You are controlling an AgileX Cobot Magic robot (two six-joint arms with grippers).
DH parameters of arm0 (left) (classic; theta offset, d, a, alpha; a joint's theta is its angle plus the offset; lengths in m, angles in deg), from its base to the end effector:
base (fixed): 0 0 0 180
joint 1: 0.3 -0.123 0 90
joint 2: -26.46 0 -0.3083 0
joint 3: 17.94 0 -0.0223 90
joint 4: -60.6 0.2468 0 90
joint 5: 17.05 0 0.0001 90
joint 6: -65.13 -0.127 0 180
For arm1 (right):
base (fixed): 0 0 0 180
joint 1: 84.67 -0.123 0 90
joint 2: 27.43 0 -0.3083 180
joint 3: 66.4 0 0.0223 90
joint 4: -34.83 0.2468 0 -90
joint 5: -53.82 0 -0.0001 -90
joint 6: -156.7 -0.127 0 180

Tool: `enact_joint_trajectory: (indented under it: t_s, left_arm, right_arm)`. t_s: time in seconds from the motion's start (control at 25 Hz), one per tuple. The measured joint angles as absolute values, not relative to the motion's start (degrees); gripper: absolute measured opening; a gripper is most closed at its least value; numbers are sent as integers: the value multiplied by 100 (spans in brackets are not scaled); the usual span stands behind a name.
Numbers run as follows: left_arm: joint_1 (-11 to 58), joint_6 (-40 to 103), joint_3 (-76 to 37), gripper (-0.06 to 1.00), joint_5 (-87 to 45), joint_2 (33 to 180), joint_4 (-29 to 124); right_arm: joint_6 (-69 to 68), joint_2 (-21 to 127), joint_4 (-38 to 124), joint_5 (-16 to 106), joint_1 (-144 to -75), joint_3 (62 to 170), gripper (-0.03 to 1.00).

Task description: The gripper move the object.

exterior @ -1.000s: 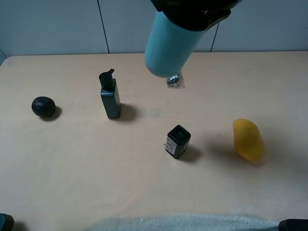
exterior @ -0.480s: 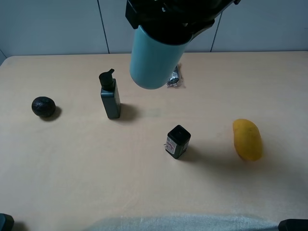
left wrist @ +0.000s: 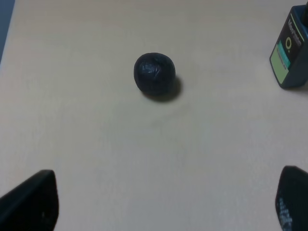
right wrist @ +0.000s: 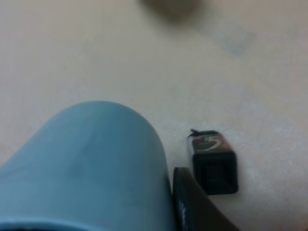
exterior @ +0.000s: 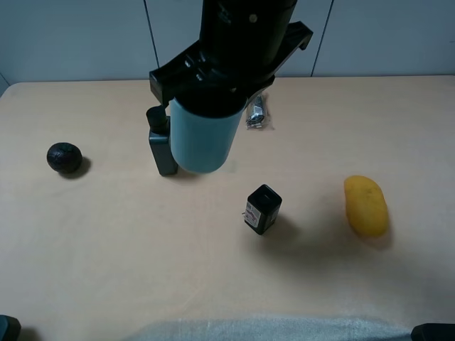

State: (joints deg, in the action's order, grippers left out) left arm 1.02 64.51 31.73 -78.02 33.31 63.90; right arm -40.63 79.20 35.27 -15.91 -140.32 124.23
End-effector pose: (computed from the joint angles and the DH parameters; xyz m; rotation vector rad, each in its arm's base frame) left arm 0.0001 0.0064 0.2560 0.0320 2.0495 0.0614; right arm 0.2064 0.3037 0.2917 -0.9616 2.7754 0.2275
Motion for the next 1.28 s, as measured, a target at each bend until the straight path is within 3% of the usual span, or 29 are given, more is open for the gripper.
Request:
enact_joint_trajectory:
  t_s: [0.4,1.28]
  left_arm:
    - [102,6451,3173,91,-7802,3331,6390]
    - [102,6451,3173,91,-7802,3331,6390]
  right_arm:
    - [-4036,8407,3722,-1185,-14290,12343,2]
    - [-3850,8635,3740,494,-14290,10958,2]
